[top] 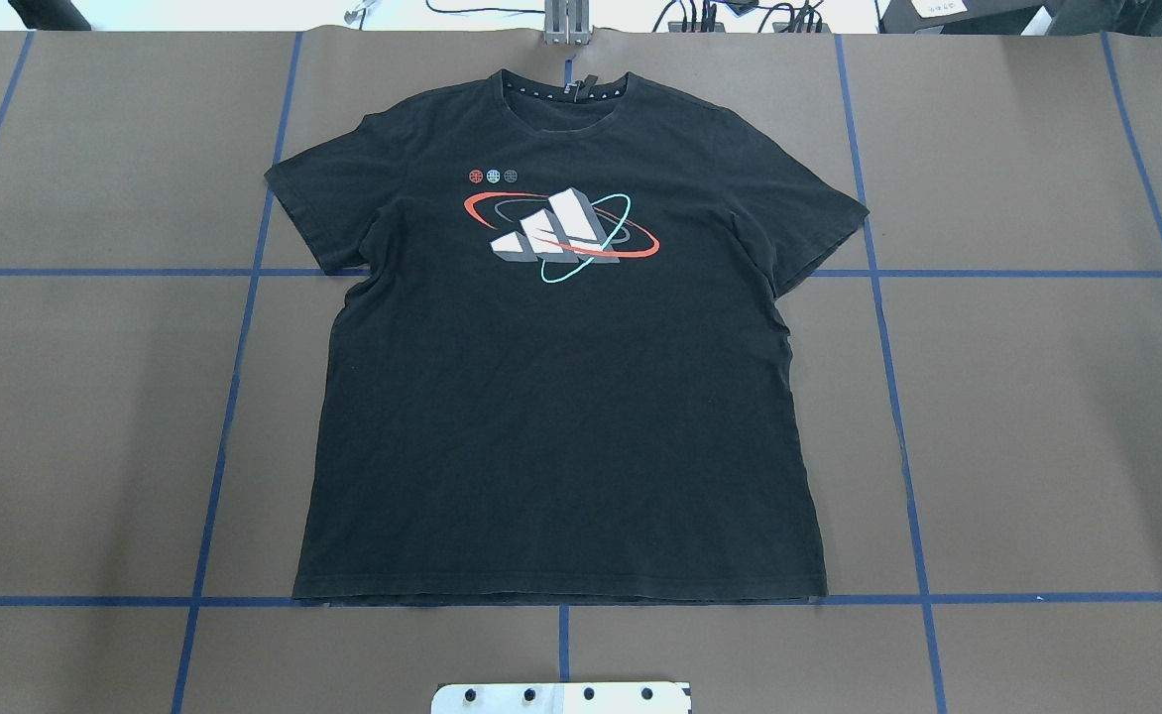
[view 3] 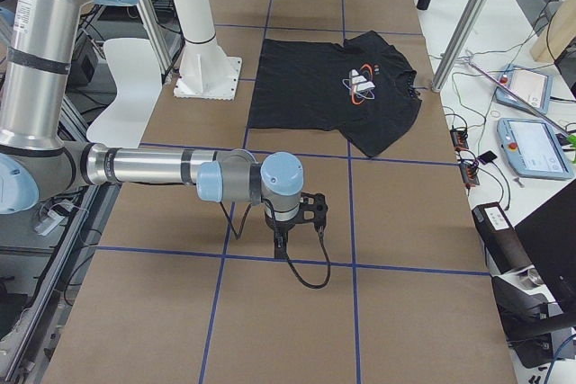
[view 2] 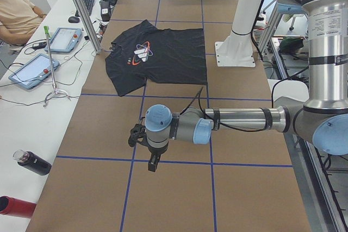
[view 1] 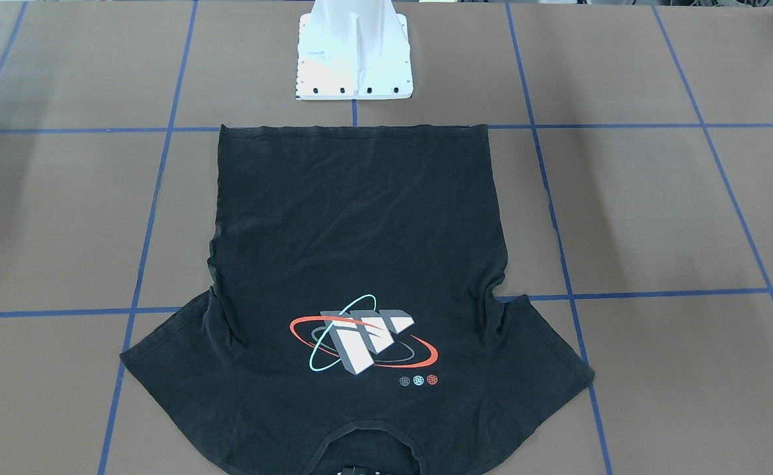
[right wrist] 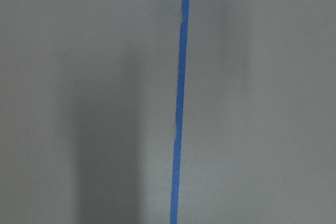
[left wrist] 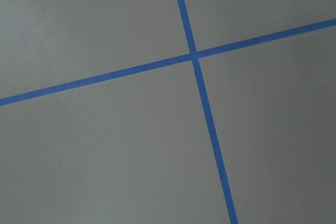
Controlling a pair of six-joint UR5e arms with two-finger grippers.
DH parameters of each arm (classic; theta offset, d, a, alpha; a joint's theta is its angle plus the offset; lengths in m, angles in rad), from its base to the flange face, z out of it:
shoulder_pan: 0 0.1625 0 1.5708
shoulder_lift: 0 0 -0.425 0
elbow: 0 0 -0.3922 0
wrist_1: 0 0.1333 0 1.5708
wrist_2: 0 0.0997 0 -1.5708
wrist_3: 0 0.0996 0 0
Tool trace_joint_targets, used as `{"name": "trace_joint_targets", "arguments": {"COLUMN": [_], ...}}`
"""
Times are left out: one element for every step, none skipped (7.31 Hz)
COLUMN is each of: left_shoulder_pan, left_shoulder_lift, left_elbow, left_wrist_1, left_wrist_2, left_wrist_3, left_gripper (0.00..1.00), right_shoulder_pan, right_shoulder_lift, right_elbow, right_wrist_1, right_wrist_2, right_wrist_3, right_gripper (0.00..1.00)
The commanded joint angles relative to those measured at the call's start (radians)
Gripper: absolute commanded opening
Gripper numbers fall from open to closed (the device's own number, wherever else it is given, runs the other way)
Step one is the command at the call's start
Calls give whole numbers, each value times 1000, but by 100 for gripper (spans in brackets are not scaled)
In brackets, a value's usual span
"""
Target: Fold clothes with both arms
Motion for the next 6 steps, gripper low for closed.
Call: {"name": "trace_joint_targets", "arguments": {"left_shoulder_pan": [0,0,0,0,0,0], "left_shoulder_lift": [-2,-2,-2,-2,-2,-5], "left_elbow": [-5,-6,-12,-11,-11,-2], "left_wrist_1": [-9,-26,-63,-142,-234,-323], "left_wrist_2": [0,2,2,3,6,12], "left_wrist_3": [0,2,3,-5,-8,-5], "left_gripper": [100,100,100,100,100,100], "right_shoulder_pan": [0,0,0,0,-2,-11], "right_shoulder_lift": [0,0,3,17,52,90], "right_elbow": [0,0,6,11,11,9], "right_wrist_1": [-1,-1,1,2,2,1], "right_wrist_2": [0,2,6,8,15,24], "right_wrist_3": [6,6,5,6,6,9], "right_gripper": [100,100,100,100,100,100]}}
